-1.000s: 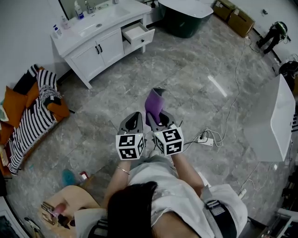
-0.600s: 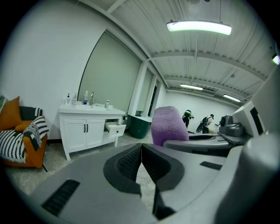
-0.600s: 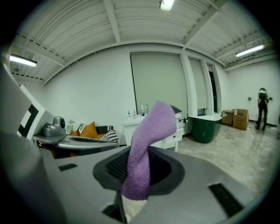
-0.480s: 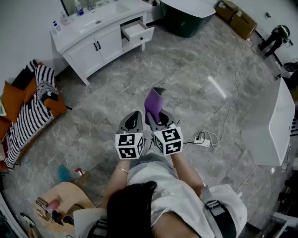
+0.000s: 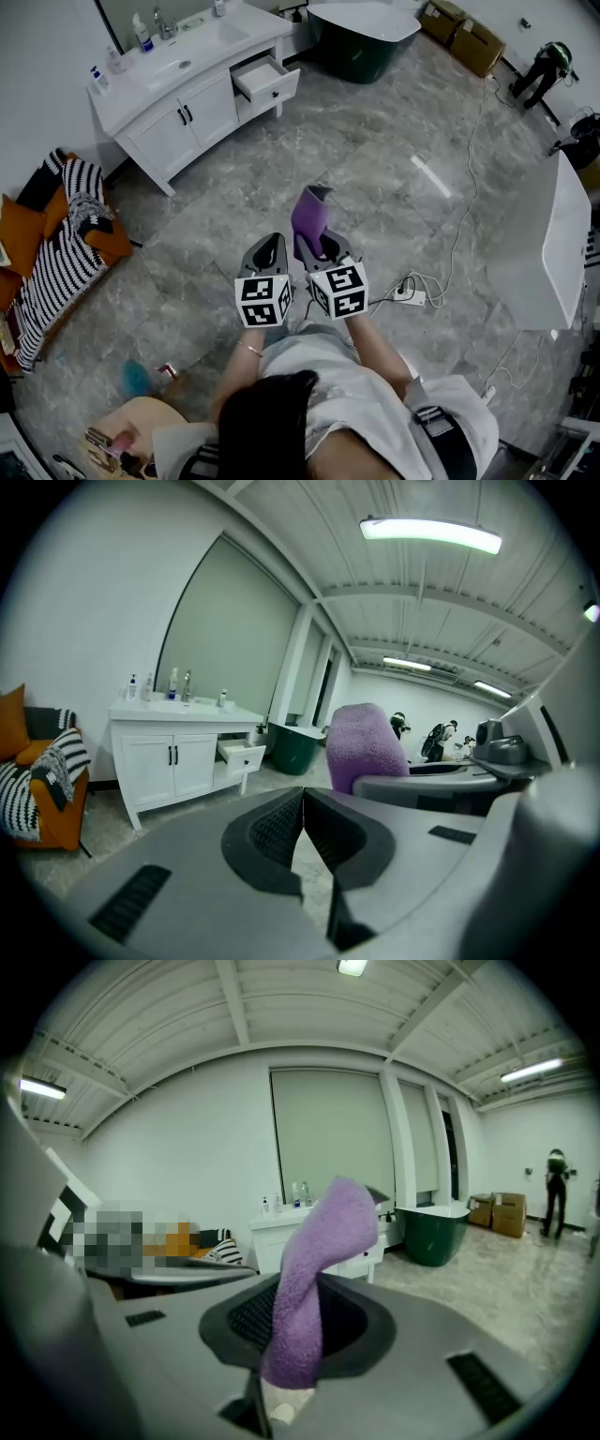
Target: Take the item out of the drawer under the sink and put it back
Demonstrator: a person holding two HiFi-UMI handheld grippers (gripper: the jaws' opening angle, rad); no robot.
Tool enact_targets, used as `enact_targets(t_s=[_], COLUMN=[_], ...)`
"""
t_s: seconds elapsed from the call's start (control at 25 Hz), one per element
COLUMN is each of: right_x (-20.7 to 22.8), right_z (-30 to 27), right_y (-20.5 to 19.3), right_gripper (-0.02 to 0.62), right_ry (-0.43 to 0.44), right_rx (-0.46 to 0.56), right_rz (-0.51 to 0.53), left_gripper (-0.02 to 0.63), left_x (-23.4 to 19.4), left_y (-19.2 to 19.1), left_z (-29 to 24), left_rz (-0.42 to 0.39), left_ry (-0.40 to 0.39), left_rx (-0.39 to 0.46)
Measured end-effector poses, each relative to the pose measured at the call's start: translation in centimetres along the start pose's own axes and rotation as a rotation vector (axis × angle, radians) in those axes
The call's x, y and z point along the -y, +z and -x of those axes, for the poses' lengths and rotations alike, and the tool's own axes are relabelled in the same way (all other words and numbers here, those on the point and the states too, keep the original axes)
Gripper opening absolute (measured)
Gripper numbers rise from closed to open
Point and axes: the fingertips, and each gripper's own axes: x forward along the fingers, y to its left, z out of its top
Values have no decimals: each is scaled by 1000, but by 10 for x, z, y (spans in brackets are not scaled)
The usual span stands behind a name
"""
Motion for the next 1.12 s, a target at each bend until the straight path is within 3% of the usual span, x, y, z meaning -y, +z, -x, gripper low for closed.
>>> enact_targets(t_s=[0.44,1.12], right_x=[15,6], right_z=[-82,-164], right_y=[39,74], right_gripper=[95,95], right_ry=[-27,-99], right_rx=[2,-4], right_rz=[-23,-34], left_gripper=[3,3], left_x=[-55,-138], left_y=[44,91], left_z=[-62,-103], left_rz=[-17,-23], left_ry=[-39,-75], left_rx=[-26,-12])
